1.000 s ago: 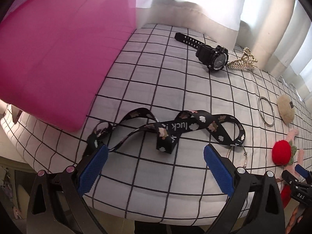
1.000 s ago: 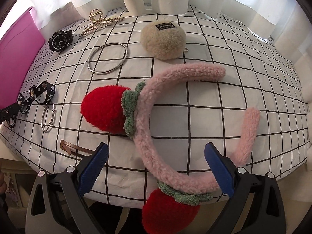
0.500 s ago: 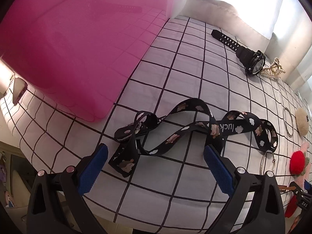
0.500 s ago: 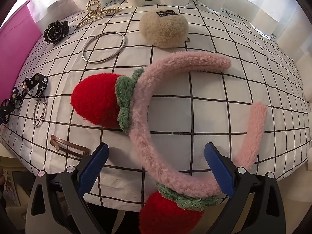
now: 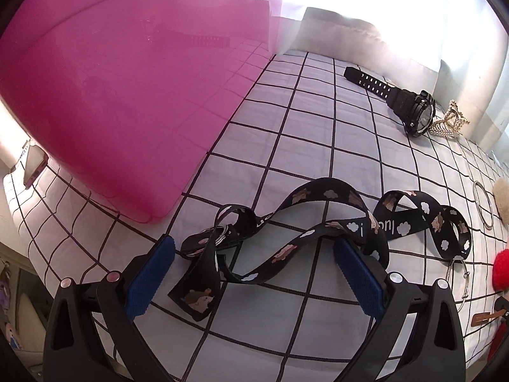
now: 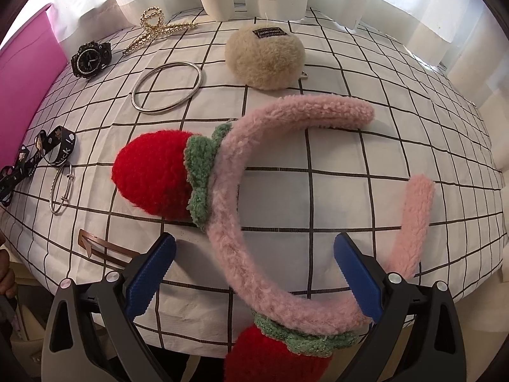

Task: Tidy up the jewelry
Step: 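Close the right tool on the pink headband while the left tool grasps the black lanyard, then lift the headband with the right tool while the left tool carries the lanyard to the pink tub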

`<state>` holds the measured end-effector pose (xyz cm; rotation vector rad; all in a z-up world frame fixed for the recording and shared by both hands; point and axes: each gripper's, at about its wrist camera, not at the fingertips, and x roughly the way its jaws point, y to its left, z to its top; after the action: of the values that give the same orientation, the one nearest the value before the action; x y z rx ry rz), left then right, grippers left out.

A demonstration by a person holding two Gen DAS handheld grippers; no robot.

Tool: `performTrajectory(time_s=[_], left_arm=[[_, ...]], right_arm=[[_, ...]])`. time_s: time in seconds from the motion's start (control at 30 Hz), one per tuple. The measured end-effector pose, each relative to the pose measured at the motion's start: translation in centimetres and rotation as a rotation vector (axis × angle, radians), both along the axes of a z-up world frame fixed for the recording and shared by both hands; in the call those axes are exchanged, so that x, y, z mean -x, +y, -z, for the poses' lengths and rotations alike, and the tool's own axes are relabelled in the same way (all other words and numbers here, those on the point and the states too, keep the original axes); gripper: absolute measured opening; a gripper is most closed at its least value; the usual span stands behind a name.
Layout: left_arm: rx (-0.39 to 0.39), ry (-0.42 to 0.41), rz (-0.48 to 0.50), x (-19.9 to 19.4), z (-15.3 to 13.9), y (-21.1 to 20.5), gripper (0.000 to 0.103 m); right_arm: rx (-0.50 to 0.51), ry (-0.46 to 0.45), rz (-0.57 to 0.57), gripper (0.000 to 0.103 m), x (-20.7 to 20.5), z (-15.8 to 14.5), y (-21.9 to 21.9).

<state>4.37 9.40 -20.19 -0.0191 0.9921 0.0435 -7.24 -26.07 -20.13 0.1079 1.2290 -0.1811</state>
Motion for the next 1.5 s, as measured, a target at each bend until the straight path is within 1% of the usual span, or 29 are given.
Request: performTrajectory(time_s=[0.1,0.17,0.23,0.3,0.37,0.4,0.43,0.47,0.5,0.53,0.57,0.6,0.63,0.67,0.7,0.77,0.83,0.93,1.13,1.23,1.33,1.5], left_arm=[[0.001,0.004,-0.005,0.3,-0.2,0.1,0.097],[0.004,0.020,-0.004,0.1,-0.3,0.2,0.097],[0.003,0.028,0.019,-0.2,-0.2,0.0,0.096],[0.004,0.024,0.041,-0.2,-0.3,-0.1,0.091],[0.004,0.017,0.068,0.1,-0.5,-0.4,0.080],[0.003,0.016,0.083,0.1,-0.6,-0.6,0.077],[0.005,0.015,0.101,0.2,-0.7,-0.8,0.069],[0.005,0.015,0.122,0.4,-0.9,-1.1,0.059],[0.004,0.014,0.144,0.5,-1.0,-1.4,0.054],[0.003,0.014,0.167,0.6,-1.2,-1.8,0.043],[-0.001,0.013,0.188,0.7,-1.3,-2.2,0.031],[-0.012,0.013,0.205,0.8,-1.4,-2.7,0.028],[-0.036,0.010,0.209,0.9,-1.4,-3.1,0.028],[-0.039,0.009,0.214,1.0,-1.4,-3.3,0.027],[-0.017,0.015,0.219,1.0,-1.5,-3.3,0.026],[0.017,0.029,0.229,1.1,-1.7,-3.3,0.014],[0.027,0.033,0.240,1.3,-2.0,-3.6,0.014],[0.054,0.019,0.253,1.6,-3.2,-4.0,0.014],[0.132,-0.031,0.280,1.8,-6.7,-5.1,0.014],[0.172,-0.080,0.299,1.9,-9.1,-5.5,0.014],[0.195,-0.143,0.324,2.1,-11.6,-6.1,0.014],[0.246,-0.211,0.339,2.0,-15.4,-6.4,0.014]], right_arm=[[0.004,-0.015,-0.019,0.095,-0.1,0.0,-0.1],[0.002,-0.004,-0.026,0.095,-0.5,0.0,-0.1],[-0.001,0.008,-0.036,0.094,-1.0,-0.1,-0.2],[-0.010,0.009,-0.050,0.093,-1.4,0.0,-0.3],[-0.010,0.008,-0.059,0.092,-1.6,0.0,-0.3],[-0.012,0.003,-0.064,0.088,-1.5,0.0,-0.2],[-0.009,-0.007,-0.075,0.083,-1.4,-0.1,0.0],[-0.005,-0.022,-0.089,0.065,-1.2,-0.3,0.2],[-0.002,-0.034,-0.105,0.044,-1.2,-0.6,0.5],[0.000,-0.037,-0.117,0.033,-1.2,-0.8,0.7],[0.007,-0.038,-0.124,0.014,-1.3,-0.8,0.9],[0.004,-0.036,-0.130,0.013,-1.4,-0.8,1.0],[-0.002,-0.038,-0.132,0.012,-1.4,-0.7,1.1],[-0.020,-0.041,-0.131,0.012,-1.3,-0.7,1.0],[-0.041,-0.044,-0.124,0.011,-1.3,-0.8,0.8],[-0.079,-0.062,-0.100,0.011,-1.1,-1.1,0.4],[-0.119,-0.088,-0.088,0.011,-0.9,-1.8,0.1],[-0.149,-0.127,-0.077,0.011,-0.4,-3.1,-0.2],[-0.207,-0.198,-0.044,0.011,-0.1,-5.8,-1.0],[-0.220,-0.235,-0.040,0.011,0.0,-7.3,-1.1],[-0.227,-0.273,-0.045,0.011,-0.2,-9.1,-1.0],[-0.233,-0.343,-0.061,0.011,-0.8,-12.4,-0.7]])
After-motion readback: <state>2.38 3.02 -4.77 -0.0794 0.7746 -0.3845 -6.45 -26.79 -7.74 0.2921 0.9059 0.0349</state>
